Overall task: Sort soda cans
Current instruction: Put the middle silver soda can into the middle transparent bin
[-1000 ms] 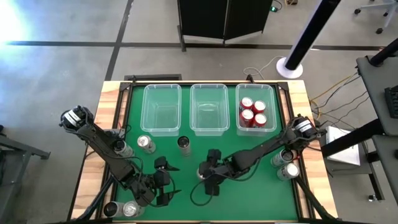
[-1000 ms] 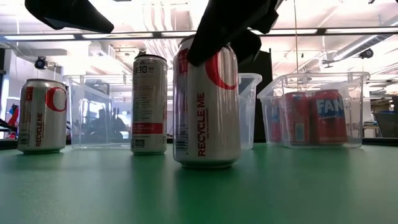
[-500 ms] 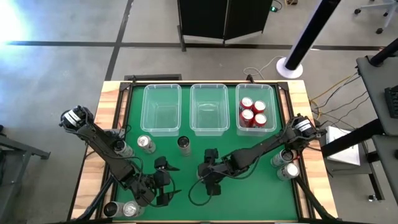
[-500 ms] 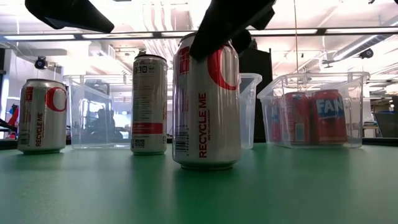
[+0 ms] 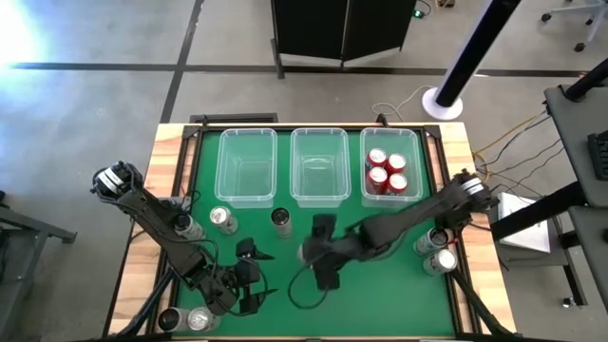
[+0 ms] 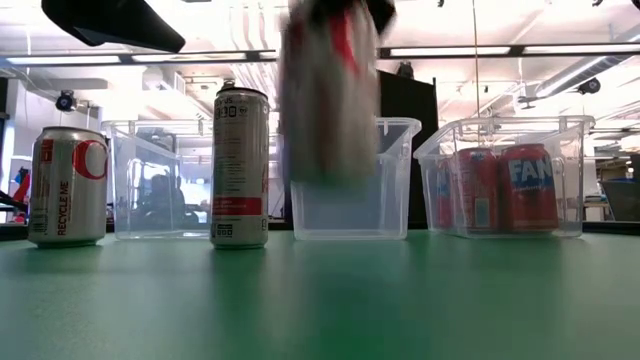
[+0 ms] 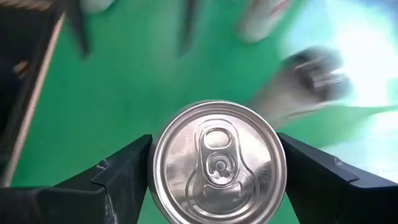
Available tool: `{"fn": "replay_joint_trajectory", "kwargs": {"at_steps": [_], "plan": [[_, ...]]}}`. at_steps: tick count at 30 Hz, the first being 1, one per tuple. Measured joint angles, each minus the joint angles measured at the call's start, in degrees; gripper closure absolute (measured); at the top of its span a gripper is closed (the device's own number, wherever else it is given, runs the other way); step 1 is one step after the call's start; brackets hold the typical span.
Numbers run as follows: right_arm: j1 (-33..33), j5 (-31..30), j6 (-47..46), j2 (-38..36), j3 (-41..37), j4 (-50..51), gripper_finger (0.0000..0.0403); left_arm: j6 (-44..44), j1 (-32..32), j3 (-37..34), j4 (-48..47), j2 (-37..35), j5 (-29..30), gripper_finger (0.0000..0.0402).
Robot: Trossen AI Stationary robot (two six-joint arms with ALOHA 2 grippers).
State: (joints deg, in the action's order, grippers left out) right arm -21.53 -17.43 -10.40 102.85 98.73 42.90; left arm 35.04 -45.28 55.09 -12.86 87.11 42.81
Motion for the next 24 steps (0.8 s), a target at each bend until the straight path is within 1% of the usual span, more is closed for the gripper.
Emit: {"fn": "replay_joint_trajectory", "kwargs": {"at_steps": [3, 6, 10, 12, 14, 17, 19, 22, 24], "plan": [[2.2, -4.7, 2.8, -3.2, 2.5, 1.5, 0.0105, 0.0, 0.0, 0.0, 0.0, 0.0, 0.2, 0.0019], [6.1, -8.2, 5.4, -6.9, 2.7, 1.8, 0.0107, 0.0, 0.0, 0.0, 0.0, 0.0, 0.2, 0.0019], [14.5, -10.1, 6.7, -11.2, 0.4, 1.0, 0.0106, 0.0, 0.0, 0.0, 0.1, 0.0, 0.2, 0.0019], [19.1, -10.0, 7.3, -11.9, -2.0, 0.3, 0.0106, 0.0, 0.0, 0.0, 0.2, 0.0, 0.2, 0.0019], [23.5, -7.3, 7.7, -12.1, -4.8, -1.6, 0.0106, 0.0, 0.0, 0.0, 0.2, 0.0, 0.2, 0.0019], [28.9, 1.7, 8.2, -12.1, -9.9, -7.6, 0.0107, -0.3, 0.0, 0.0, 0.2, 0.0, 0.3, 0.0019], [32.0, 5.8, 8.1, -11.4, -13.3, -12.6, 0.0105, -0.7, 0.0, 0.0, 0.2, 0.0, 0.5, 0.0019], [35.6, 9.0, 8.2, -9.3, -17.5, -18.2, 0.0105, -0.9, 0.0, 0.0, 0.2, 0.0, 1.5, 0.0019], [37.5, 9.2, 8.2, -7.9, -18.9, -19.9, 0.0106, -0.9, 0.0, 0.0, 0.3, 0.0, 1.7, 0.0019]]}}
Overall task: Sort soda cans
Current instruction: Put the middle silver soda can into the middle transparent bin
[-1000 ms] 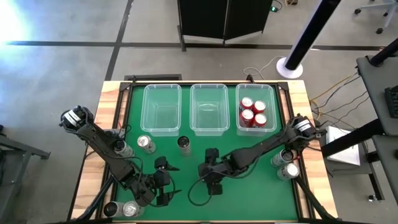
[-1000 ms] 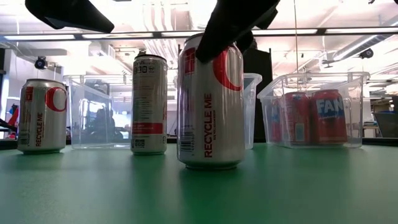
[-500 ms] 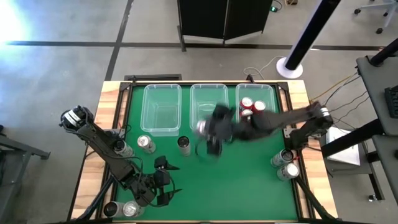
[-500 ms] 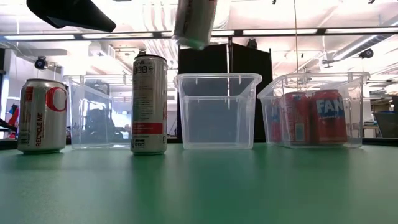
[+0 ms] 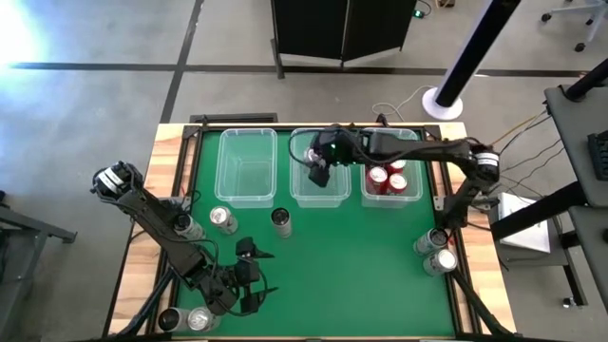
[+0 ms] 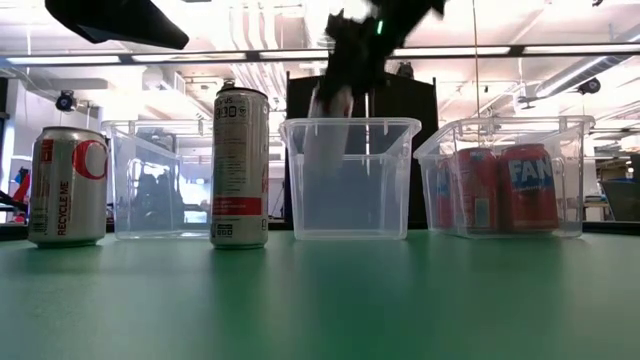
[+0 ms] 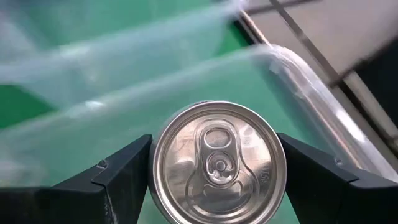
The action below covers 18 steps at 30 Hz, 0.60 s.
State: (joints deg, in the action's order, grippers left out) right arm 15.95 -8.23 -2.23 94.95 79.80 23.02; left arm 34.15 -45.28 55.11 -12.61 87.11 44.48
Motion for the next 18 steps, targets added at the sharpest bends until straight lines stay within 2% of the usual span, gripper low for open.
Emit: {"fn": "replay_joint_trajectory", "kwargs": {"at_steps": [7, 18], "plan": [[3.0, 2.8, 0.4, 4.6, -0.6, -2.3, 0.0104, -0.8, 0.3, 0.0, 0.4, 0.0, 0.1, 0.0019], [4.8, 2.3, -0.6, 9.1, -0.5, -5.1, 0.0105, -0.7, 1.1, 0.0, 0.5, 0.0, 0.1, 0.0019]]}}
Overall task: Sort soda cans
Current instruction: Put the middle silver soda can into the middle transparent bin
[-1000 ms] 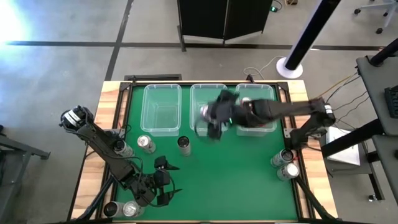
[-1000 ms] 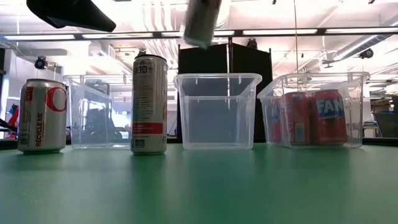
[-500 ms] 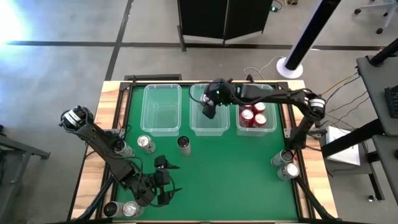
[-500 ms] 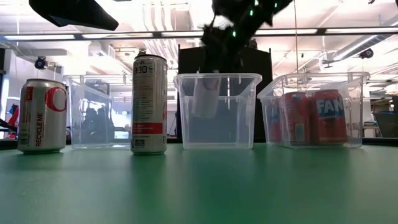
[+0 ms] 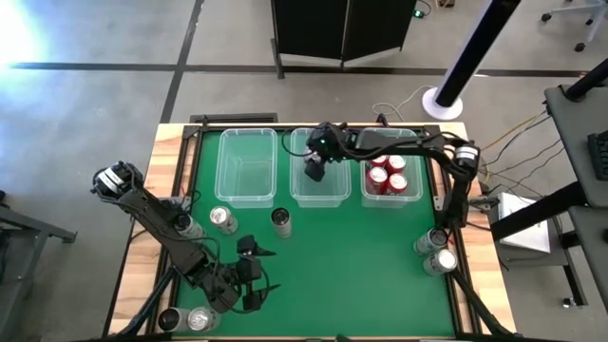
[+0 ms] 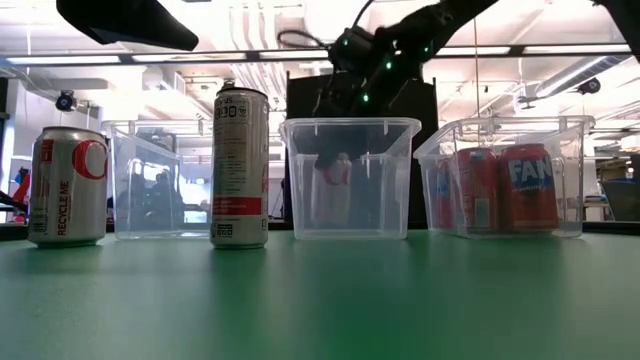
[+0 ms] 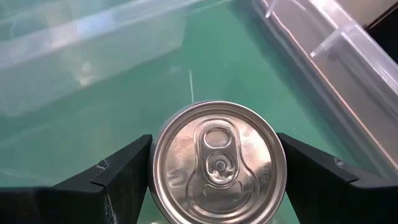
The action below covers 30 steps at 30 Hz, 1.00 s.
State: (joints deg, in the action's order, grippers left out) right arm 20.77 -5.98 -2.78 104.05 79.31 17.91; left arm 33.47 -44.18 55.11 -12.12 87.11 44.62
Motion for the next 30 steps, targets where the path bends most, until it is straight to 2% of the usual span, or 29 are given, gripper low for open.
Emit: {"fn": "replay_joint_trajectory", "kwargs": {"at_steps": [11, 19, 25, 30], "plan": [[1.1, 0.2, -3.7, 1.8, 0.0, -2.3, 0.0098, 0.0, 0.0, 0.0, 0.1, 0.0, -0.1, 0.0019], [1.1, 1.9, -4.3, 1.4, 0.0, -2.1, 0.0053, 0.0, 0.0, 0.0, 0.2, 0.0, -0.1, 0.0019], [0.2, 1.9, -4.1, -2.7, 0.0, -1.6, 0.0042, 0.0, 0.0, 0.0, 0.5, 0.0, -0.2, 0.0019], [-3.6, 1.9, -3.6, -10.0, 0.0, 1.2, 0.0041, 0.0, 0.0, 0.0, 0.8, 0.0, -0.2, 0.0019]]}}
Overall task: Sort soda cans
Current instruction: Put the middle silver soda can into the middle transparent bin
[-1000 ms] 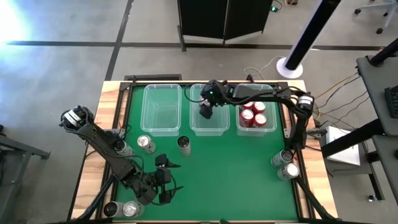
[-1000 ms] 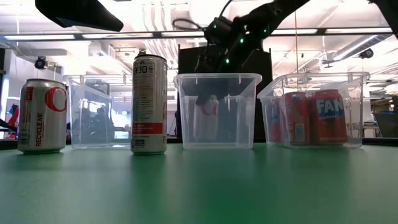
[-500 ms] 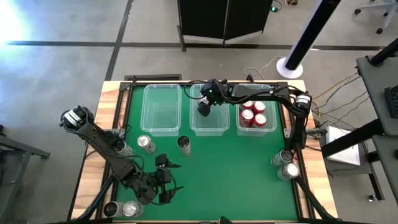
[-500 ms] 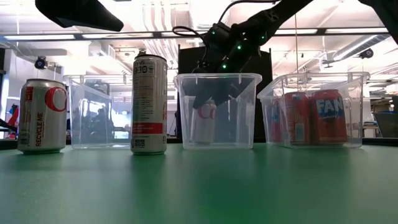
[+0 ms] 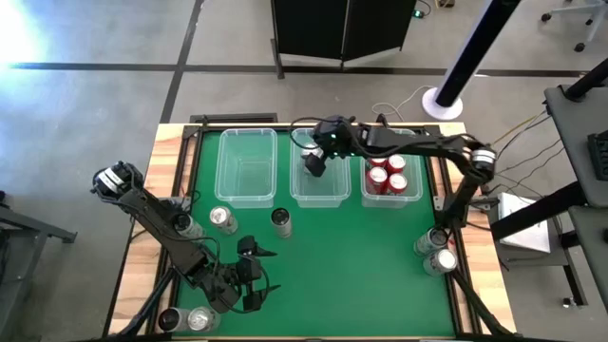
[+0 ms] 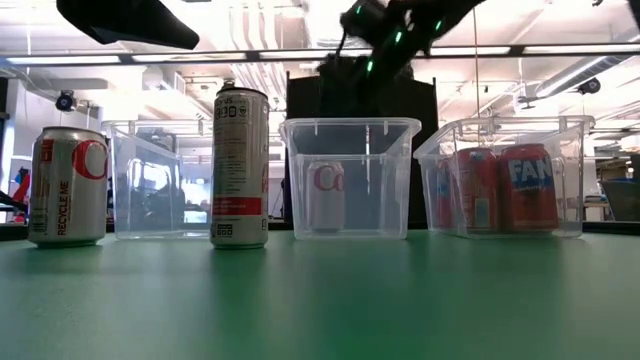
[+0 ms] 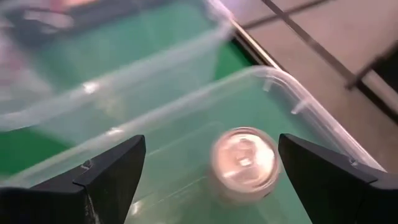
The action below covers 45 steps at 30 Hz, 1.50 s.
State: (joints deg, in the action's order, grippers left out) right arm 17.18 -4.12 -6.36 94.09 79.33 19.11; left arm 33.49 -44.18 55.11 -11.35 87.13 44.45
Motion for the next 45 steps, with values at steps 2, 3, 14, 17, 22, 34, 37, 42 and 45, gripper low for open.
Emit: {"fn": "replay_joint_trajectory", "kwargs": {"at_steps": [2, 3, 14, 17, 22, 34, 37, 42, 45], "plan": [[-3.0, -0.1, 0.1, -3.3, 0.0, 2.3, 0.0040, -0.6, 0.0, 0.0, 1.0, 0.0, 0.0, 0.0019], [-5.0, -0.4, -0.1, -4.9, 0.0, 3.5, 0.0040, -1.2, 0.0, 0.0, 1.7, 0.0, -0.1, 0.0019], [-37.9, -9.5, -17.6, -13.1, -0.3, 20.9, 0.0040, -12.4, 0.0, 0.0, 14.5, 0.0, 0.0, 0.0019], [-47.9, -11.3, -26.2, -11.8, -0.4, 23.8, 0.0040, -13.6, 0.0, 0.0, 16.7, 0.0, 0.0, 0.0019], [-59.9, -12.4, -39.0, -10.9, -0.4, 28.3, 0.0040, -15.6, 0.1, 0.0, 19.8, 0.0, 0.0, 0.0019], [-72.0, -5.4, -74.0, -11.9, 3.4, 63.1, 0.0040, -21.0, 1.4, 0.0, 22.0, 0.0, 0.0, 0.0019], [-72.5, -1.9, -78.7, -12.4, 3.5, 67.4, 0.0040, -21.0, 1.7, 0.0, 21.9, 0.0, 0.0, 0.0019], [-73.4, 2.0, -85.4, -13.4, 3.0, 70.7, 0.0040, -21.0, 1.7, 0.0, 21.8, 0.0, 0.0, 0.0019], [-74.7, 2.0, -91.8, -16.5, 1.3, 70.9, 0.0040, -20.8, 1.6, 0.0, 21.7, 0.0, 0.0, 0.0019]]}}
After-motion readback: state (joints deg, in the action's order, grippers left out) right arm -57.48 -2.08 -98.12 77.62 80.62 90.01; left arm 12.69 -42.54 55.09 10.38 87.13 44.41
